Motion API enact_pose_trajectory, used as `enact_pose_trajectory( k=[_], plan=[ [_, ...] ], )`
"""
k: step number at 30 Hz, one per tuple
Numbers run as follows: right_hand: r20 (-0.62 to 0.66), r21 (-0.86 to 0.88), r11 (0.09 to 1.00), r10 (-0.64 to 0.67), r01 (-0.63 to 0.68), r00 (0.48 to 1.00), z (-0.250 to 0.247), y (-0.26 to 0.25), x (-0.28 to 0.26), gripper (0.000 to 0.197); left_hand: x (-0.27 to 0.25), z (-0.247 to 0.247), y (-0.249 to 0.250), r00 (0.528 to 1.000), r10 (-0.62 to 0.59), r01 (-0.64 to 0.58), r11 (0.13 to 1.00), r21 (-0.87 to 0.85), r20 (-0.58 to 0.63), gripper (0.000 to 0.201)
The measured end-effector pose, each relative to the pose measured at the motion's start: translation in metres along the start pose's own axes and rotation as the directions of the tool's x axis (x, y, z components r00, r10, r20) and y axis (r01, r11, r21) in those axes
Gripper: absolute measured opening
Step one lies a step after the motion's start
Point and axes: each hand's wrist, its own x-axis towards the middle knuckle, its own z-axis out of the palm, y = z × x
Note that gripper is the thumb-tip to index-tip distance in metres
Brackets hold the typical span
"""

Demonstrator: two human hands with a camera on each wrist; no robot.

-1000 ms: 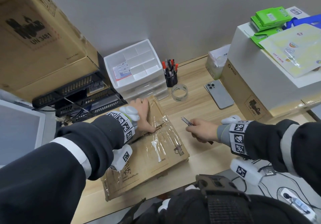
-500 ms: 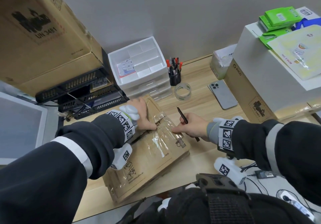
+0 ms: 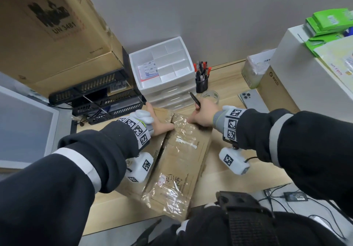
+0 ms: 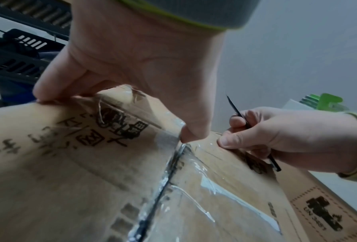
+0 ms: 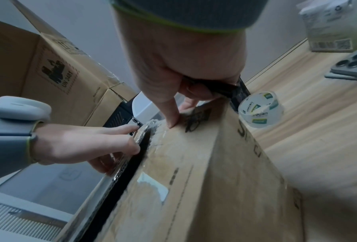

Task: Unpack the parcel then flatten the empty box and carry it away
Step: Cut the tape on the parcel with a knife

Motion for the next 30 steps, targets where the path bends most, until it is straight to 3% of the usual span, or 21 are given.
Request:
enact_pose_trajectory(
  k=[3, 6, 9, 13, 16, 19, 21, 23, 25, 30],
  plan=[
    [-0.039, -0.081, 0.995, -0.064, 0.060, 0.997, -0.001, -0.012, 0.008, 0.032, -0.009, -0.022, 0.002, 0.986, 0.038, -0.057, 0.992, 0.115, 0.161, 0.057],
    [-0.046, -0.139, 0.985, -0.107, 0.100, 0.993, 0.001, -0.022, 0.016, 0.033, -0.009, -0.031, 0.012, 0.960, 0.138, -0.172, 0.977, 0.124, 0.242, 0.035],
    [-0.028, -0.180, 0.975, -0.137, 0.130, 0.990, 0.004, -0.027, 0.017, 0.036, -0.002, -0.017, 0.003, 0.941, 0.142, -0.194, 0.970, 0.144, 0.306, 0.045],
    [-0.062, -0.149, 0.977, -0.163, 0.153, 0.985, 0.008, -0.020, 0.015, 0.030, 0.005, -0.013, -0.003, 0.974, 0.190, -0.214, 0.947, 0.239, 0.121, 0.049],
    [-0.159, -0.132, 0.988, -0.099, 0.079, 0.982, 0.005, -0.007, 0.010, 0.032, 0.020, 0.003, -0.003, 0.953, 0.276, -0.297, 0.932, 0.208, 0.123, 0.071],
    [-0.143, -0.040, 0.999, 0.006, -0.012, 0.990, 0.002, 0.017, 0.004, 0.044, 0.029, 0.009, 0.000, 0.919, 0.323, -0.368, 0.908, 0.201, 0.225, 0.061],
    [-0.075, 0.018, 0.999, 0.050, -0.049, 0.996, 0.000, 0.035, -0.007, 0.060, 0.031, 0.008, 0.001, 0.910, 0.319, -0.372, 0.910, 0.183, 0.263, 0.067],
    [0.006, 0.123, 0.991, 0.059, -0.059, 0.998, -0.001, 0.046, -0.018, 0.049, 0.029, 0.004, 0.000, 0.916, 0.319, -0.369, 0.908, 0.197, 0.246, 0.073],
    [0.000, 0.183, 0.982, 0.058, -0.057, 0.998, 0.000, 0.050, -0.021, 0.036, 0.025, 0.000, 0.001, 0.923, 0.303, -0.356, 0.906, 0.227, 0.240, 0.068],
    [-0.081, 0.142, 0.987, 0.084, -0.072, 0.993, 0.002, 0.028, -0.004, 0.040, 0.029, -0.001, -0.009, 0.933, 0.282, -0.334, 0.911, 0.244, 0.224, 0.048]
  ],
)
